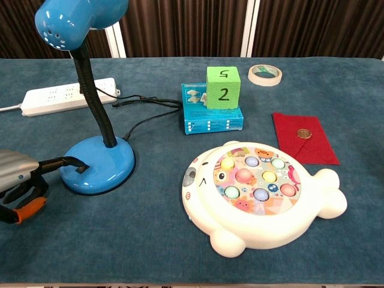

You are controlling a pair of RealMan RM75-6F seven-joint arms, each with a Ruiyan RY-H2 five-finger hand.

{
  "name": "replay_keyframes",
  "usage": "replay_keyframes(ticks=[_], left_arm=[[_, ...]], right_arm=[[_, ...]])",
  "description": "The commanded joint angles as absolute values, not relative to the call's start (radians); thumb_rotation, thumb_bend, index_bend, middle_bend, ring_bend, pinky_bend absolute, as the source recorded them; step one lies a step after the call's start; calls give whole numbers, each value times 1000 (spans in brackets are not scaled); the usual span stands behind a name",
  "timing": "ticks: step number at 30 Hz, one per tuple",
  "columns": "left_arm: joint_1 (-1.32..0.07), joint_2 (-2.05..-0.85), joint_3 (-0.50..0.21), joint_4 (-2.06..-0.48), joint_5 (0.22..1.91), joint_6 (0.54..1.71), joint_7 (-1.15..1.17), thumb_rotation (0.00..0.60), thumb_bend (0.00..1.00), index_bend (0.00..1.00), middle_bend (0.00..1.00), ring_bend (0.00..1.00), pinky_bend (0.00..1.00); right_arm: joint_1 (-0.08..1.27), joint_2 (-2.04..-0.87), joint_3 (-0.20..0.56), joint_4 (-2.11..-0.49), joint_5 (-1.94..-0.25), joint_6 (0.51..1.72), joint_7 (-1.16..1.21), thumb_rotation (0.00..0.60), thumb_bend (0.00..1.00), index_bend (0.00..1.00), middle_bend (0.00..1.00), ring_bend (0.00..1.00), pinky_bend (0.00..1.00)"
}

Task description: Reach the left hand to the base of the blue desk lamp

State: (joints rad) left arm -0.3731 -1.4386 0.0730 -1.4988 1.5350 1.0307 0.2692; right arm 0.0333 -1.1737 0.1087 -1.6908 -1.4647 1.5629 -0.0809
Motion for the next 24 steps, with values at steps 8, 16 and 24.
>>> replay_keyframes(ticks=[8,16,24], left_arm=[[-381,-1441,78,-1502,1518,1017,285,600,565,76,729,733,806],[-387,-1446,83,-1496,1504,1004,291,600,565,78,729,732,807],[-391,-1439,77,-1501,1497,1012,282,600,555,89,703,709,806]], right_arm=[[32,-1171,111,-1695,-1461,1564,-81,600,141,144,10,16,0],[31,-1171,111,-1698,-1457,1562,-83,600,141,144,9,16,0],[30,-1169,112,-1700,-1455,1563,-83,600,141,145,10,16,0]])
